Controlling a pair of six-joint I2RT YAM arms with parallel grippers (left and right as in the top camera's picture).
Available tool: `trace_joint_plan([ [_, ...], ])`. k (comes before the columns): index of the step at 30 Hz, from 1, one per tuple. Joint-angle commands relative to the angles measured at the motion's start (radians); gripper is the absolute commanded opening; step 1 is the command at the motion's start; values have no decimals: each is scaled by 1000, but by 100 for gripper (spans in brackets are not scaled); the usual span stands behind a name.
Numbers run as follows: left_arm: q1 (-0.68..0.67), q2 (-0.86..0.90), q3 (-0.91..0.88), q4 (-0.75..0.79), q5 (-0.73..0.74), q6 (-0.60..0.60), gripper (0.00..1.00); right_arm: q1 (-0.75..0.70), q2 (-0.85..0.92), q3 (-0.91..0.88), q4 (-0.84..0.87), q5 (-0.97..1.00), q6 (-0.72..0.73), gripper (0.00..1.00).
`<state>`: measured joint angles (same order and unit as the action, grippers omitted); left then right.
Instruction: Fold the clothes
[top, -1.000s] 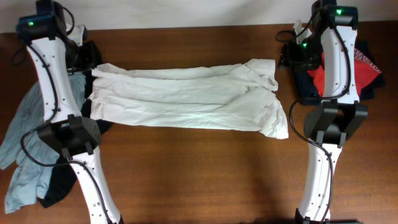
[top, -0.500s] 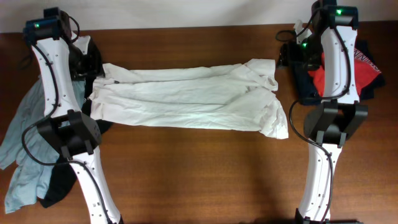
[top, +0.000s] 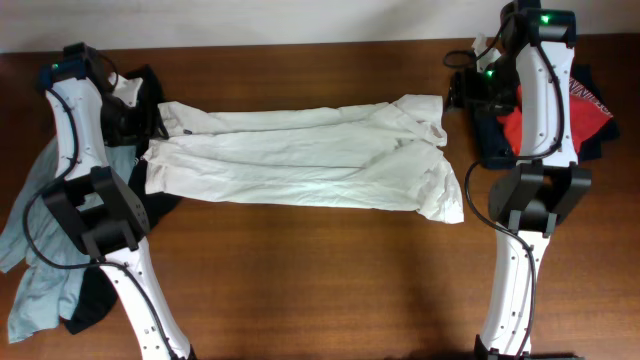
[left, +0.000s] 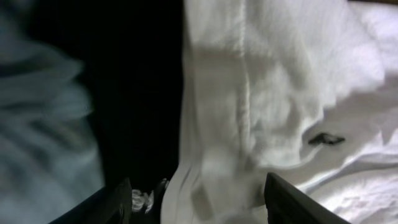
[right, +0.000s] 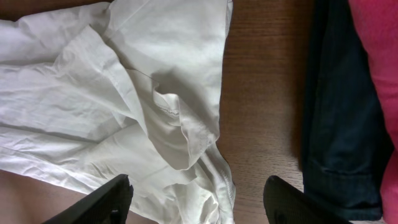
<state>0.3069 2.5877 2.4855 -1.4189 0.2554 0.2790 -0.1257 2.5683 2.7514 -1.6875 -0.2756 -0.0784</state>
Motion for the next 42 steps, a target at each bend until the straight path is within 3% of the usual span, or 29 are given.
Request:
trace_joint_plan([
  [1, -5, -27, -67, 42, 64, 56, 68, 3, -24, 3, -5, -9, 8, 73],
  [12, -5, -26, -123, 94, 75, 51, 67, 3, -24, 3, -8, -9, 8, 73],
  [23, -5, -31, -92, 63, 194, 51, 20, 3, -24, 3, 0, -4, 7, 74],
  [34, -5, -31, 43, -19, 194, 51, 16, 3, -24, 3, 0, -2, 4, 74],
  [39, -6, -31, 105, -66, 195, 51, 2, 3, -24, 3, -1, -2, 5, 74],
  [42, -6, -31, 117, -87, 224, 47, 1, 3, -24, 3, -2, -2, 5, 74],
])
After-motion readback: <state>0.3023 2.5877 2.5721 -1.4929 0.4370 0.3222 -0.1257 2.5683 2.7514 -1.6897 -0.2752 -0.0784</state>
